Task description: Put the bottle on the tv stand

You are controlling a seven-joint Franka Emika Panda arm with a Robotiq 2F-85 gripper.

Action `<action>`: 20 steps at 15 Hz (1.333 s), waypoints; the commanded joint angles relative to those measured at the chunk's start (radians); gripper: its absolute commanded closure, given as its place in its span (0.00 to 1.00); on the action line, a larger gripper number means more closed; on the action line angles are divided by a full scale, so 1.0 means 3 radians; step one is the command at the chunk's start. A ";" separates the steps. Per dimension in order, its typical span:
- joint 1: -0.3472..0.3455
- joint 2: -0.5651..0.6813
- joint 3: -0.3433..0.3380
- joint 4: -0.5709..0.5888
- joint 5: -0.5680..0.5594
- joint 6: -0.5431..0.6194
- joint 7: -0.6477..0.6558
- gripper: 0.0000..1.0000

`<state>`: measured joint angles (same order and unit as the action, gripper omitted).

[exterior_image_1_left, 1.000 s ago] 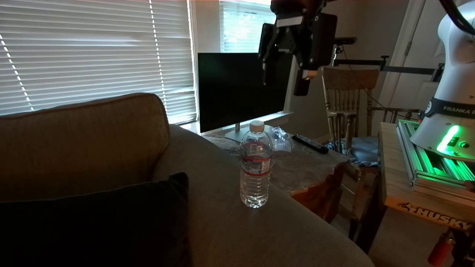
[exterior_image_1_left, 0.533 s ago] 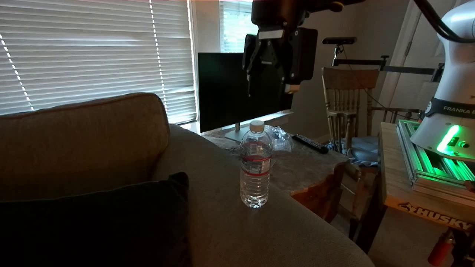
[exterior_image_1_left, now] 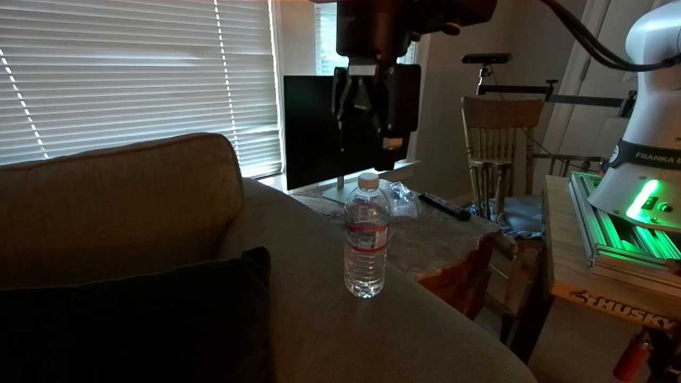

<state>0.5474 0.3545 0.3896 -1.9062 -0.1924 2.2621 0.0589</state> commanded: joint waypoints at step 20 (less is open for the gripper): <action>0.0175 0.0048 -0.0214 -0.0084 -0.0215 0.0172 0.0535 0.00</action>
<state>0.5825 0.3667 0.3387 -1.9178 -0.2319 2.2846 0.1688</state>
